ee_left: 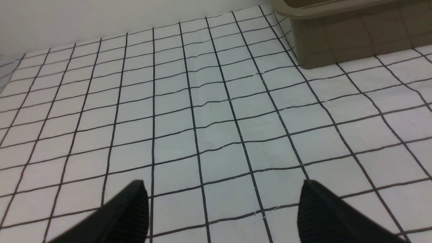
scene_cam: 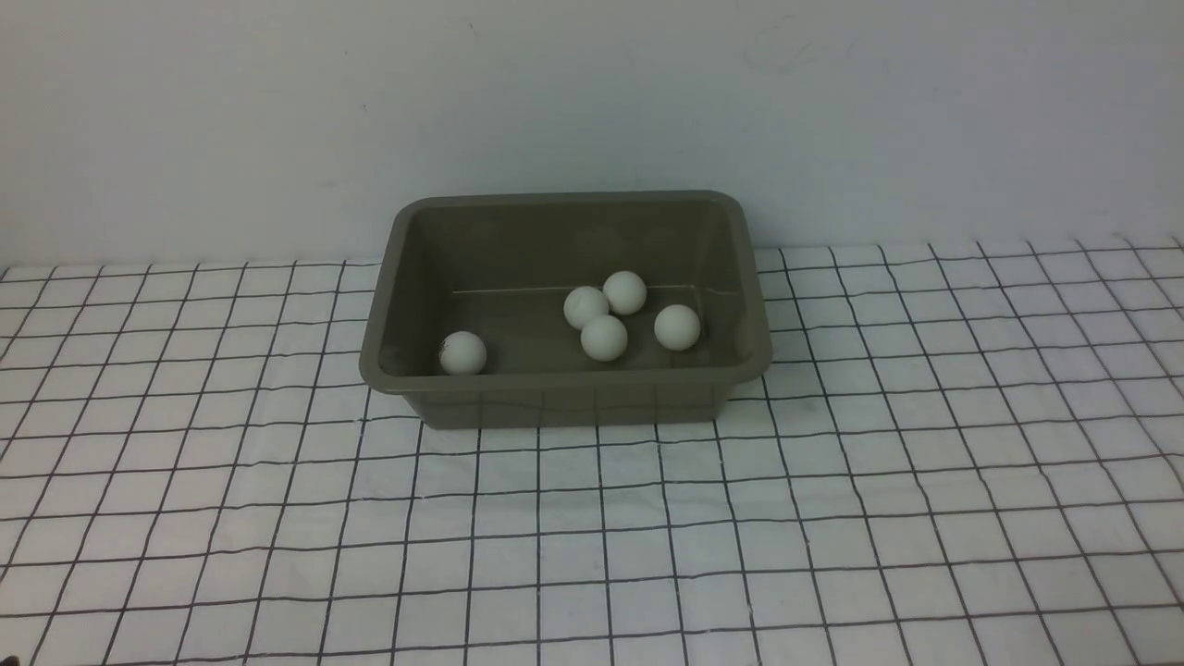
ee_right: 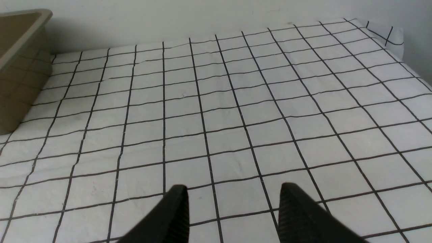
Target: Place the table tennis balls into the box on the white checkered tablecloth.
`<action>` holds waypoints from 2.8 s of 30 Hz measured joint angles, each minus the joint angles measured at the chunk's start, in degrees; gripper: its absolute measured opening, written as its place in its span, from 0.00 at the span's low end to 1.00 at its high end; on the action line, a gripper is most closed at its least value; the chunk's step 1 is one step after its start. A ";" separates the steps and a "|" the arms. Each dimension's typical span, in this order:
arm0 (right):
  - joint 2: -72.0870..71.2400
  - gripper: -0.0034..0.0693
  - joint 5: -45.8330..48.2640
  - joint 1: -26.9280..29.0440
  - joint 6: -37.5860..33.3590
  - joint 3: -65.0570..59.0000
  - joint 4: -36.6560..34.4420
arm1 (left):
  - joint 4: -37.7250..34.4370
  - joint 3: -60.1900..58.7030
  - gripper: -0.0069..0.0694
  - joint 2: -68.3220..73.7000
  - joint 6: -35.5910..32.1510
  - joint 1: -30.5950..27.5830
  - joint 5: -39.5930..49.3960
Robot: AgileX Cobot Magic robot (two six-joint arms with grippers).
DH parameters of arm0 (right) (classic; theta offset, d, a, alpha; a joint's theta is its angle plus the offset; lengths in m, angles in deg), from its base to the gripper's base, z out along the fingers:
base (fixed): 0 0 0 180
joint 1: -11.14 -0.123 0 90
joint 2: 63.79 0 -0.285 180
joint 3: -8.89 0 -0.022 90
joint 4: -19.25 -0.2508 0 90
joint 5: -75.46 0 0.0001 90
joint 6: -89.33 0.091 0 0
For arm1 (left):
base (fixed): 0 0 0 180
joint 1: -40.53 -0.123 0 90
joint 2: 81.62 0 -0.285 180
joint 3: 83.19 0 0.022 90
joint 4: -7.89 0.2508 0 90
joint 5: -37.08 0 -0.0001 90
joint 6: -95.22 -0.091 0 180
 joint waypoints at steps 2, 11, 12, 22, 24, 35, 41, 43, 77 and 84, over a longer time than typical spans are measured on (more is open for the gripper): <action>0.00 0.51 0.00 0.00 0.00 0.00 0.00 | 0.32 0.00 0.79 0.00 1.27 0.00 -0.05; 0.00 0.51 0.00 0.00 0.00 0.00 0.00 | 6.40 -0.01 0.79 0.00 11.22 0.00 -0.30; 0.00 0.51 0.00 0.00 0.00 0.00 0.00 | 7.63 -0.01 0.79 0.00 12.52 0.00 -0.30; 0.00 0.51 0.00 0.00 0.00 0.00 0.00 | 8.81 -0.06 0.79 0.00 13.62 0.00 -0.30; 0.00 0.51 0.00 0.00 0.00 0.00 0.00 | 8.81 -0.06 0.79 0.00 13.62 0.00 -0.30; 0.00 0.51 0.00 0.00 0.00 0.00 0.00 | 8.81 -0.06 0.79 0.00 13.62 0.00 -0.30; 0.00 0.51 0.00 0.00 -0.05 0.00 0.00 | 8.84 -0.06 0.79 0.00 13.62 0.00 -0.30; 0.00 0.51 0.00 0.00 -0.05 0.00 0.00 | 8.89 -0.06 0.79 0.00 13.62 0.00 -0.30; -3.77 0.51 -6.77 17.70 -62.89 0.00 -50.54 | 8.95 -0.06 0.79 0.00 13.64 0.00 -0.34; -4.50 0.51 -6.35 17.82 -63.02 -0.11 -50.54 | 9.02 -0.06 0.79 0.00 13.64 0.00 -0.34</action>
